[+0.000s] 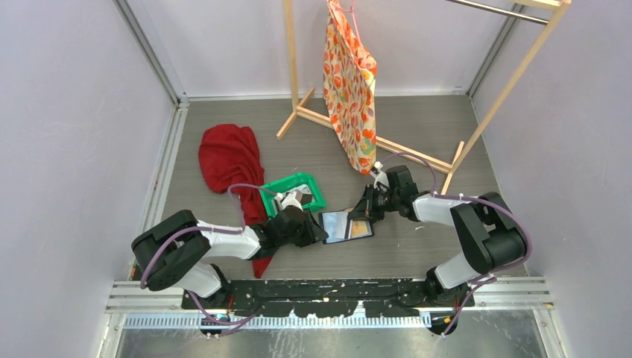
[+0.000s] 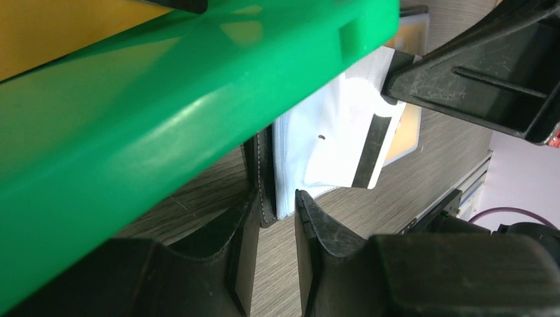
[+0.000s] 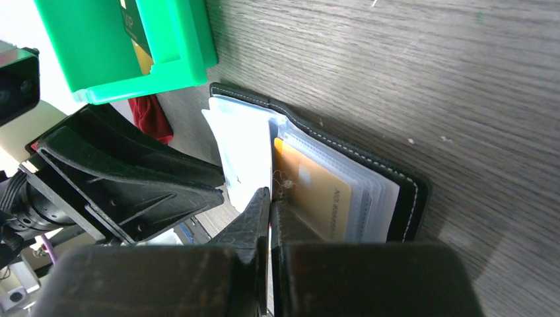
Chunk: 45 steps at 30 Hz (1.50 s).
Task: Put the credit cards into the card holder
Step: Insert the credit card into the card holder.
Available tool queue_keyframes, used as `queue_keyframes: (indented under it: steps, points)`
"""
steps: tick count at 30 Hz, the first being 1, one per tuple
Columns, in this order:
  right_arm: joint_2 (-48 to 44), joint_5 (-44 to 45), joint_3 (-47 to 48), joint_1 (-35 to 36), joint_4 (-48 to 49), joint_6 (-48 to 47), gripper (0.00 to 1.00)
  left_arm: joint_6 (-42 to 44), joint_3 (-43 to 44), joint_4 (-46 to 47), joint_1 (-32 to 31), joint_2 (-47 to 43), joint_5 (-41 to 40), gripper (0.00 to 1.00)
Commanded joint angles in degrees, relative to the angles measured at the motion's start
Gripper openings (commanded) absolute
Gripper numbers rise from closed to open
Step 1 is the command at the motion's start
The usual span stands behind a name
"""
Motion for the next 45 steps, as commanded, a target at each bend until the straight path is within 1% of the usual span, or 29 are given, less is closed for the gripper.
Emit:
queue_keyframes:
  steps: [1, 4, 10, 12, 21, 26, 29, 35, 37, 40, 42, 45]
  points:
    - [-1.9, -3.7, 1.1, 2.3, -8.1, -2.7, 0.03, -0.3, -1.0, -6.6, 0.5, 0.9, -3.4, 0.28]
    - [-2.4, -3.3, 1.4, 2.1, -11.5, -2.2, 0.01, -0.3, -0.7, -6.8, 0.6, 1.4, -3.1, 0.28]
    - [-2.9, 0.1, 1.9, 1.5, -15.9, -1.2, 0.01, -0.2, -0.5, -6.6, 0.6, 1.8, -2.8, 0.27]
    - [-2.9, 1.1, 1.9, 1.4, -16.4, -0.8, 0.01, -0.2, -0.5, -6.6, 0.6, 1.7, -2.7, 0.27]
    - [-3.2, 0.1, 1.3, 1.4, -16.2, -1.4, 0.01, 0.6, 0.5, -6.4, 0.6, 2.6, -1.7, 0.27]
    - [-3.6, -1.8, 1.4, 0.4, -17.5, -1.0, 0.01, 0.9, 0.7, -6.5, 0.6, 2.6, -1.6, 0.26]
    - [-3.7, -3.1, 0.7, -0.9, -17.2, -0.2, 0.01, 1.2, 0.6, -6.0, 0.6, 2.2, -1.5, 0.26]
    - [-5.0, -4.0, 0.9, -1.0, -17.2, 0.3, 0.01, 2.8, 0.5, -2.7, 0.6, 2.1, -0.4, 0.26]
    - [-5.7, -3.2, 0.6, -1.0, -17.3, 0.5, 0.01, 3.8, 0.6, -1.1, 0.6, 1.7, 0.2, 0.28]
    - [-5.0, -0.6, 0.1, -1.1, -15.7, 0.5, 0.01, 5.4, 1.0, 0.0, 0.7, 0.7, 0.9, 0.33]
    - [-4.1, -1.6, -0.4, -0.9, -12.5, 2.1, 0.01, 6.3, 1.3, 0.2, 0.6, 0.0, 1.1, 0.36]
    - [-3.7, -3.3, -1.1, -0.6, -9.6, 3.5, 0.01, 7.4, 1.7, 0.3, 0.6, -1.4, 1.2, 0.37]
